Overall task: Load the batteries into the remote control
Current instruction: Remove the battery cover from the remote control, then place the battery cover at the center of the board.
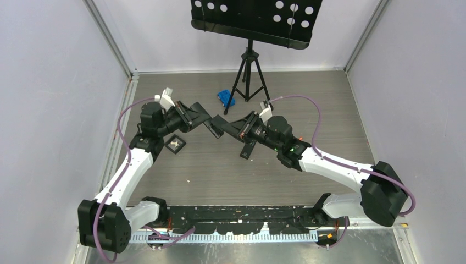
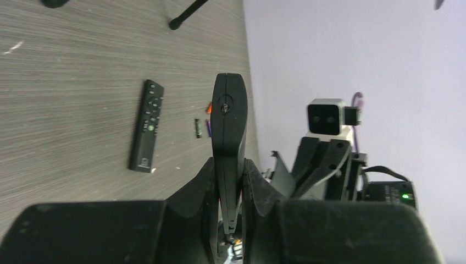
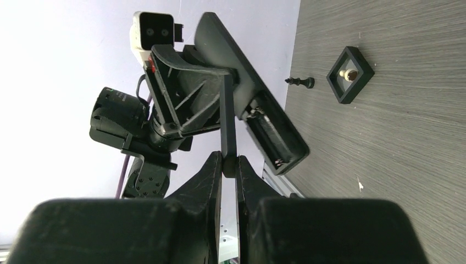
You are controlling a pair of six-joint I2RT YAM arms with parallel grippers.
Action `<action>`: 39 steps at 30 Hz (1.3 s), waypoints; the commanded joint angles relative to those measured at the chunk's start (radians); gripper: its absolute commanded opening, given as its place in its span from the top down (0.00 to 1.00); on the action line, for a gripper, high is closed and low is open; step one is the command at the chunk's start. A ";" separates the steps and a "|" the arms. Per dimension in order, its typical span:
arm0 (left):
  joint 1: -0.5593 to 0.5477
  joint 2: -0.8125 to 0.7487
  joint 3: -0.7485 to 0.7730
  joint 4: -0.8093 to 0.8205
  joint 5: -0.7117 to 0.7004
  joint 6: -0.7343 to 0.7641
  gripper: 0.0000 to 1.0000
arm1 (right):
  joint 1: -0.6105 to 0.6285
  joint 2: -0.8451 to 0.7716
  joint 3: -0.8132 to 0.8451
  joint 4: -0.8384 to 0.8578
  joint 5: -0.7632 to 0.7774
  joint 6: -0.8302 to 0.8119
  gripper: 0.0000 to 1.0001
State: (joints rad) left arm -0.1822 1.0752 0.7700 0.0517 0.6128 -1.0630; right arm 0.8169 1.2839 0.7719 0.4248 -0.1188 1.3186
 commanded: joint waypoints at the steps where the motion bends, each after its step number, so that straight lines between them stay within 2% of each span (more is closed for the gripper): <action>1: 0.003 -0.026 0.034 -0.096 -0.056 0.152 1.00 | 0.001 -0.012 0.019 0.033 0.058 -0.017 1.00; 4: 0.003 -0.063 0.012 -0.161 -0.106 0.249 1.00 | -0.004 -0.040 0.010 -0.018 0.108 -0.046 1.00; 7: 0.002 -0.108 -0.022 -0.157 -0.083 0.310 1.00 | -0.017 -0.073 0.015 -0.158 0.216 -0.072 1.00; 13: 0.003 -0.159 -0.057 -0.073 0.062 0.358 1.00 | -0.072 -0.141 -0.007 -0.466 0.379 -0.094 1.00; 20: 0.002 -0.137 -0.070 0.101 0.239 0.317 1.00 | -0.119 -0.257 -0.126 -0.727 0.437 -0.049 1.00; 25: -0.007 -0.096 -0.076 0.260 0.309 0.217 1.00 | -0.143 -0.326 -0.270 -0.713 0.378 0.024 0.99; 28: -0.036 -0.081 -0.063 0.273 0.316 0.209 1.00 | -0.157 -0.332 -0.353 -0.634 0.322 0.071 1.00; 33: -0.081 -0.070 -0.048 0.271 0.297 0.212 1.00 | -0.168 -0.275 -0.360 -0.628 0.266 0.066 0.99; 35: -0.089 -0.067 -0.048 0.270 0.288 0.210 1.00 | -0.171 -0.253 -0.351 -0.639 0.250 0.054 0.91; 36: -0.092 -0.067 -0.048 0.270 0.285 0.209 1.00 | -0.171 -0.245 -0.342 -0.658 0.249 0.049 0.82; 38: -0.097 -0.066 -0.049 0.270 0.274 0.207 1.00 | -0.171 -0.239 -0.304 -0.739 0.280 0.032 0.57; 39: -0.097 -0.068 -0.049 0.269 0.268 0.207 1.00 | -0.171 -0.249 -0.294 -0.764 0.295 0.018 0.52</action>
State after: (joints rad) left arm -0.2722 1.0084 0.6933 0.2539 0.8852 -0.8444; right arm 0.6502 1.0363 0.4122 -0.2577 0.1455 1.3556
